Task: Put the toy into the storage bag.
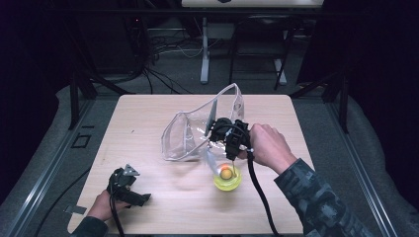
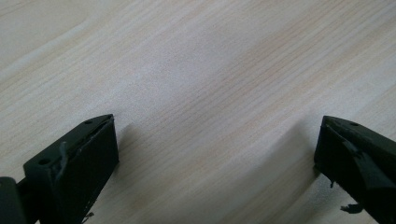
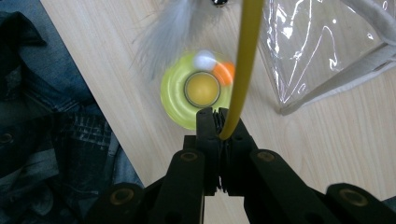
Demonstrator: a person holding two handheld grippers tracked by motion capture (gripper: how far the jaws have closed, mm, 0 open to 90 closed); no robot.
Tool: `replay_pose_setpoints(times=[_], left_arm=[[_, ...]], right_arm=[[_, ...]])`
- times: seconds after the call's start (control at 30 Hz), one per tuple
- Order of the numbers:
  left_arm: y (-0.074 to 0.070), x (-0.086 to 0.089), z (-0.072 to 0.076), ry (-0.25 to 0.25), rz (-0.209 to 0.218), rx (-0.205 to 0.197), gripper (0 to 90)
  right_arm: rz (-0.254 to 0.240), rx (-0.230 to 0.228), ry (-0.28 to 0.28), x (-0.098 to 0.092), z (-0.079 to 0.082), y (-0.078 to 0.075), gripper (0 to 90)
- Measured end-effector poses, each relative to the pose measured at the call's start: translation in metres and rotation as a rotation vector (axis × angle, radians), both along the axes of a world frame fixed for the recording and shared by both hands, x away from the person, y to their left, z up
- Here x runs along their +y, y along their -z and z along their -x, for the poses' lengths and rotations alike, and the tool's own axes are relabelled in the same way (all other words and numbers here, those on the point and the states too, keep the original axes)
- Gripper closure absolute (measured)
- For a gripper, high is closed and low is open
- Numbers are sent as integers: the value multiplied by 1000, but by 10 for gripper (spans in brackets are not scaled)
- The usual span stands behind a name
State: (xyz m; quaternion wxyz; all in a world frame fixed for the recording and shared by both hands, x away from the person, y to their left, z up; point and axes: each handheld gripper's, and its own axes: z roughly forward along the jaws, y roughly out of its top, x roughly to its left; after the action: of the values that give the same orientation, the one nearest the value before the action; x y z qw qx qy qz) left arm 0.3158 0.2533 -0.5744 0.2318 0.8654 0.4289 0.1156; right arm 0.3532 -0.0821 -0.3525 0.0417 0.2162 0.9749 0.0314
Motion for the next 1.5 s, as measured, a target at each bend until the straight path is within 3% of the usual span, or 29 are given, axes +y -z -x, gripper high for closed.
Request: replay_pose_setpoints(times=[0.9,1.5], left_arm=[[0,1,0,4,1,3,0],[0,1,0,5,2,2,0]], right_arm=[[18,-6,-10,0,-1,-27,879],[16,-21,-7,1,-7,-64,879]])
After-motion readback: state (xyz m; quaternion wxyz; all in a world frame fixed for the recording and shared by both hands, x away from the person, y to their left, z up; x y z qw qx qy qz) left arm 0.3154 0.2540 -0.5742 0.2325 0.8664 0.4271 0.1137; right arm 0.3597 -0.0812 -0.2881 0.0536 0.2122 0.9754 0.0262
